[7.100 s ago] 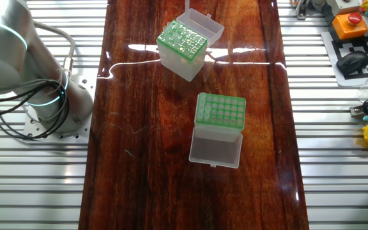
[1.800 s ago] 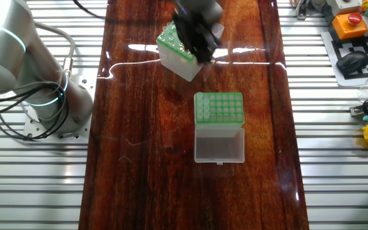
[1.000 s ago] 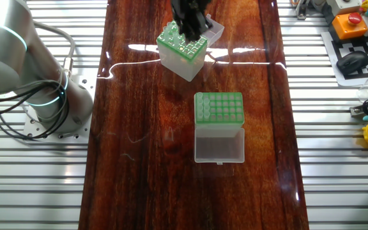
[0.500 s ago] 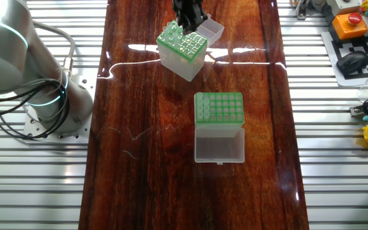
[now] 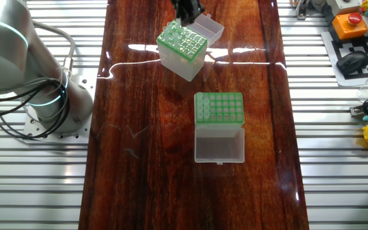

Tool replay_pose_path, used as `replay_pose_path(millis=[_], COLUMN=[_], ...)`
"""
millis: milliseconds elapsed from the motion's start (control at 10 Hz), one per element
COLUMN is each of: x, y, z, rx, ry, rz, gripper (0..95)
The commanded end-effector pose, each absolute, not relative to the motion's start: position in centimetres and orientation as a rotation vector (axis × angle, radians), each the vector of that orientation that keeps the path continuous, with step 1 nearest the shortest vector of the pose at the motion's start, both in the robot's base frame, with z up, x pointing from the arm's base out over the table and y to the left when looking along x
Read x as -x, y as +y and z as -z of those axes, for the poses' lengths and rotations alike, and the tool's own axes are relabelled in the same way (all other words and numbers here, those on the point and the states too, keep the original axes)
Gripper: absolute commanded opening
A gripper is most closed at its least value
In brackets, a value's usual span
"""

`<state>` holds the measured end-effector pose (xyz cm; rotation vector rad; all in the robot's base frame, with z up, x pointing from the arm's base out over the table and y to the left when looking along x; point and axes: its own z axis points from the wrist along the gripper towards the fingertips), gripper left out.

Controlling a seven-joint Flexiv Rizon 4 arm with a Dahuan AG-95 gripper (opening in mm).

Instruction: Transfer all large pipette tips from one holder to another

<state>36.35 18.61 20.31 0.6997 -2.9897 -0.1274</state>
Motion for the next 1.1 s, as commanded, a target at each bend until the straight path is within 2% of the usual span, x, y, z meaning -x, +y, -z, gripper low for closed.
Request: replay_pose_path(millis=[100, 400, 800, 1100], x=[-36.3, -36.3, -36.4, -36.5], y=[19.6, 19.9, 21.4, 20.8], z=[-19.9, -19.6, -16.6, -15.9], rx=[-0.682, -0.701, -0.655, -0.673], ry=[-2.989, -2.992, -3.01, -3.01], rz=[0.103, 0.135, 0.123, 0.114], gripper=[19.0, 19.0, 19.0, 19.0])
